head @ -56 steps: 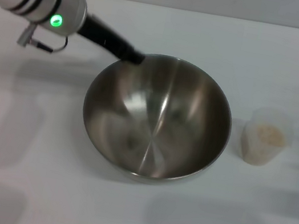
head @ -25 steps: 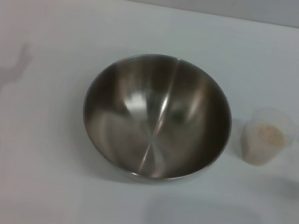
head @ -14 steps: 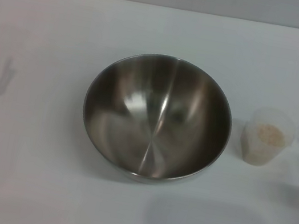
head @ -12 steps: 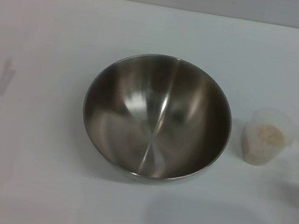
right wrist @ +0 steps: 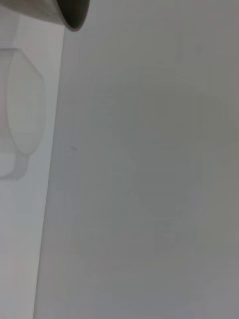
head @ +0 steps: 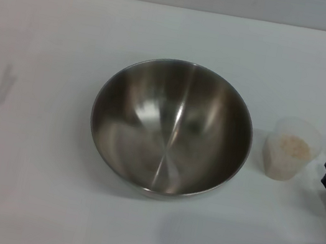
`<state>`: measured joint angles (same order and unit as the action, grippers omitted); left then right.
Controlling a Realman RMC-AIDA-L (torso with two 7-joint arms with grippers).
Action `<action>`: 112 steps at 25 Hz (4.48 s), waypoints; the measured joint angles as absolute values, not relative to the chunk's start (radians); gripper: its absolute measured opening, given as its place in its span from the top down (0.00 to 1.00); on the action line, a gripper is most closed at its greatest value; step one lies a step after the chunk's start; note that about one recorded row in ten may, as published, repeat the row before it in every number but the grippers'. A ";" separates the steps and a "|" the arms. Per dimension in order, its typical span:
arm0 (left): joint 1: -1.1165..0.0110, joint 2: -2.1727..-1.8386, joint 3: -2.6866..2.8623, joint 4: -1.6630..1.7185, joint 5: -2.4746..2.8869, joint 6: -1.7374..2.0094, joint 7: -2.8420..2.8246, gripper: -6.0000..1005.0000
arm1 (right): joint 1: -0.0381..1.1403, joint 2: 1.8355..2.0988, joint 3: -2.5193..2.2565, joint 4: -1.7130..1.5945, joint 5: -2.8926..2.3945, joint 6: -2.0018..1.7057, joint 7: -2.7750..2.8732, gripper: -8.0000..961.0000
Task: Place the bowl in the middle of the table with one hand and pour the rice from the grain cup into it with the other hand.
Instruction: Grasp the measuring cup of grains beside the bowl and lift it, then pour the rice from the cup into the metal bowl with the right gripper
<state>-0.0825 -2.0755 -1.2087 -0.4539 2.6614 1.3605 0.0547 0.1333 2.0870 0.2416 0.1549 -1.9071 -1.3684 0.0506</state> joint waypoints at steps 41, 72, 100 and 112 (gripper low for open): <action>-0.072 -2.072 -1.209 -0.426 2.663 1.393 0.054 0.17 | 0.217 2.088 0.243 0.158 -1.905 -1.310 0.051 0.12; -0.072 -2.074 -1.207 -0.396 2.662 1.393 0.059 0.17 | 0.221 2.089 0.251 0.175 -1.899 -1.333 0.051 0.56; -0.072 -2.076 -1.202 -0.368 2.661 1.397 0.057 0.17 | 0.278 2.083 0.297 0.167 -1.897 -1.696 0.016 0.98; -0.072 -2.079 -1.150 -0.351 2.661 1.389 0.056 0.17 | 0.454 2.089 0.208 0.306 -1.913 -1.627 -0.549 0.98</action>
<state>-0.0721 -2.0785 -1.1496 -0.3512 2.6615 1.3892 0.0555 0.4539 2.0885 0.2078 0.3055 -1.9127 -1.6271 -0.5487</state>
